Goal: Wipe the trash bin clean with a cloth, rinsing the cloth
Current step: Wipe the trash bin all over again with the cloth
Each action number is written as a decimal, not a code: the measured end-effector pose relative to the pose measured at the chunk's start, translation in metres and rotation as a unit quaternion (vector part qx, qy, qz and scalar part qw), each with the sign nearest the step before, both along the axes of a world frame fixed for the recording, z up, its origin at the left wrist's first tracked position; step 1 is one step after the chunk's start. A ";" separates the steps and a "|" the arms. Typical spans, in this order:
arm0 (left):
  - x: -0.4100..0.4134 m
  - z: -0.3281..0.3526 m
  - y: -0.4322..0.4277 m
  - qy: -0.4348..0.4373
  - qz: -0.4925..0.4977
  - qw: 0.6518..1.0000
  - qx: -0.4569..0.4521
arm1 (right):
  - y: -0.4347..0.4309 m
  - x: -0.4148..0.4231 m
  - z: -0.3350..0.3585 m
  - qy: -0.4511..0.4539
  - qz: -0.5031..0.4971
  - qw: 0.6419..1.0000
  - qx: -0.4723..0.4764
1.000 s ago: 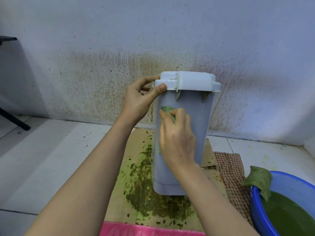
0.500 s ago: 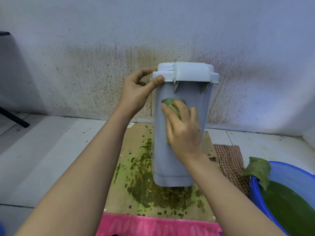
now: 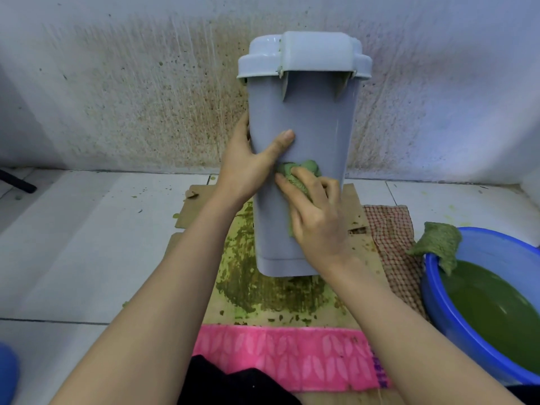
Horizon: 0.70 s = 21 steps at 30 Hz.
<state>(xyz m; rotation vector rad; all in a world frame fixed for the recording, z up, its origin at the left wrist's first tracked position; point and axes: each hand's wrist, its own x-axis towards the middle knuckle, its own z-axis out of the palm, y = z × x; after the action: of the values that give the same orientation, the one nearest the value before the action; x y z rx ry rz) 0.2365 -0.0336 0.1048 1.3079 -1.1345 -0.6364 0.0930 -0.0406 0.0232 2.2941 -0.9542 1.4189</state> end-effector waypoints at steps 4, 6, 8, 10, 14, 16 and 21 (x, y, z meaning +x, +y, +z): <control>0.002 0.000 0.001 0.008 -0.006 0.999 0.031 | 0.023 -0.024 -0.051 0.047 0.033 0.998 0.037; 0.002 0.002 0.003 0.009 -0.009 0.999 0.043 | 0.041 -0.040 -0.081 0.080 0.048 0.991 0.098; -0.001 0.004 0.004 0.005 -0.007 0.999 0.050 | 0.059 -0.057 -0.111 0.123 0.050 0.978 0.163; -0.001 0.005 0.005 0.006 -0.007 0.998 0.056 | 0.072 -0.073 -0.130 0.150 0.057 0.963 0.219; 0.003 0.006 0.006 0.003 -0.011 0.998 0.066 | 0.074 -0.075 -0.090 0.049 0.101 0.974 0.198; 0.003 0.006 0.006 0.004 -0.013 0.997 0.069 | 0.059 -0.058 -0.042 -0.025 0.086 0.985 0.150; 0.000 0.007 0.008 0.005 -0.011 0.997 0.072 | -0.001 -0.032 0.021 -0.080 0.035 0.989 0.118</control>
<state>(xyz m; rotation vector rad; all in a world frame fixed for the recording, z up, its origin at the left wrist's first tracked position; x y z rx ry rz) 0.2368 -0.0259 0.1118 1.4150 -1.1129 -0.7511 0.0613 -0.0419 0.0444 2.4309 -1.1554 1.6184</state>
